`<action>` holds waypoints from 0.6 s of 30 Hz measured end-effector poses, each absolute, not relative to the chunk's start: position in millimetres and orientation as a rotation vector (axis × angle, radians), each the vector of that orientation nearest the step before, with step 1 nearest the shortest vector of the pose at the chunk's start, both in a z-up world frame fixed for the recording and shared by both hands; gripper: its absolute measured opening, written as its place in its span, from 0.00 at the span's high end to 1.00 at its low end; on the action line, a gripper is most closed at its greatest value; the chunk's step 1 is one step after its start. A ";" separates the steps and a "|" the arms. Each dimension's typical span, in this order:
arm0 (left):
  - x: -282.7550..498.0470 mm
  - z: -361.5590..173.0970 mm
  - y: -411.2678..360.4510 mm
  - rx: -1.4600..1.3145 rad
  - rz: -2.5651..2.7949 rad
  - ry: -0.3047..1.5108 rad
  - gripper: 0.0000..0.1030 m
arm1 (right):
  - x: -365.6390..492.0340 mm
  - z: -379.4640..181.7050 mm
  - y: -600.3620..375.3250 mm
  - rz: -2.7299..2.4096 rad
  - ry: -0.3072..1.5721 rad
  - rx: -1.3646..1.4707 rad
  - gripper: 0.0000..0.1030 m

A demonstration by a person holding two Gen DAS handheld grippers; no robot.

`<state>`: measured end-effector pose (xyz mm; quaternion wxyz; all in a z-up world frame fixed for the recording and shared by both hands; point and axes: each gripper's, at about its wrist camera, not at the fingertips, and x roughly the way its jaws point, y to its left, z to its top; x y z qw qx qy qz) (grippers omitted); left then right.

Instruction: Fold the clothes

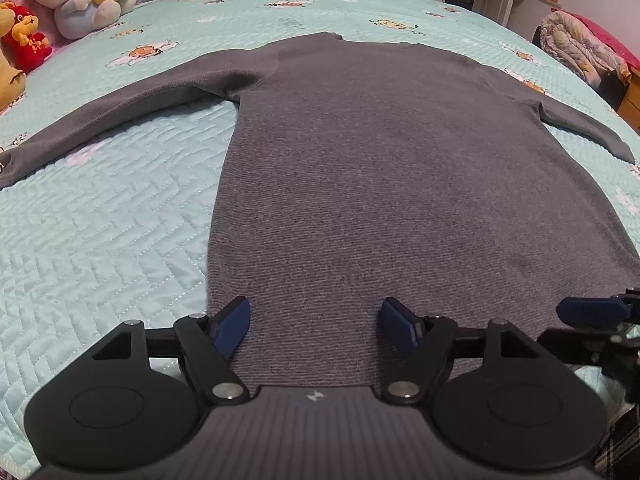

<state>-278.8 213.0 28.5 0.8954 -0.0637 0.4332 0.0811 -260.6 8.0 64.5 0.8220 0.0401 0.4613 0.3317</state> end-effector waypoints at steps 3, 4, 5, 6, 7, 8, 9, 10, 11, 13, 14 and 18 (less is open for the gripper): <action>-277.4 27.9 210.4 -0.128 0.169 0.899 0.21 | -255.5 74.5 6.0 0.685 0.996 0.131 0.42; -277.4 27.6 210.0 -0.128 0.168 0.897 0.20 | -256.6 77.4 6.2 0.681 0.989 0.132 0.42; -277.5 27.3 209.8 -0.128 0.167 0.896 0.19 | -257.5 80.1 6.4 0.678 0.981 0.132 0.42; -277.6 27.1 209.8 -0.129 0.165 0.895 0.19 | -258.0 81.5 6.6 0.679 0.972 0.126 0.42; -277.7 27.0 209.9 -0.130 0.162 0.894 0.18 | -258.3 82.0 6.9 0.680 0.966 0.119 0.42; -277.8 26.8 210.1 -0.130 0.160 0.893 0.18 | -257.8 79.1 8.2 0.680 0.973 0.114 0.42; -277.9 26.7 210.2 -0.131 0.157 0.892 0.17 | -257.1 75.5 9.1 0.679 0.983 0.111 0.42; -278.1 26.6 210.3 -0.132 0.155 0.891 0.17 | -255.7 69.2 9.0 0.674 1.006 0.119 0.42; -278.2 26.5 210.4 -0.132 0.152 0.890 0.17 | -255.0 64.0 8.7 0.669 1.024 0.127 0.42; -278.4 26.2 210.7 -0.133 0.147 0.889 0.16 | -257.9 61.3 6.6 0.668 1.009 0.143 0.42; -278.5 26.1 210.8 -0.134 0.144 0.888 0.15 | -259.2 60.4 5.9 0.667 1.004 0.149 0.41; -277.8 25.4 209.7 -0.131 0.137 0.887 0.12 | -257.7 66.0 7.0 0.657 1.027 0.156 0.41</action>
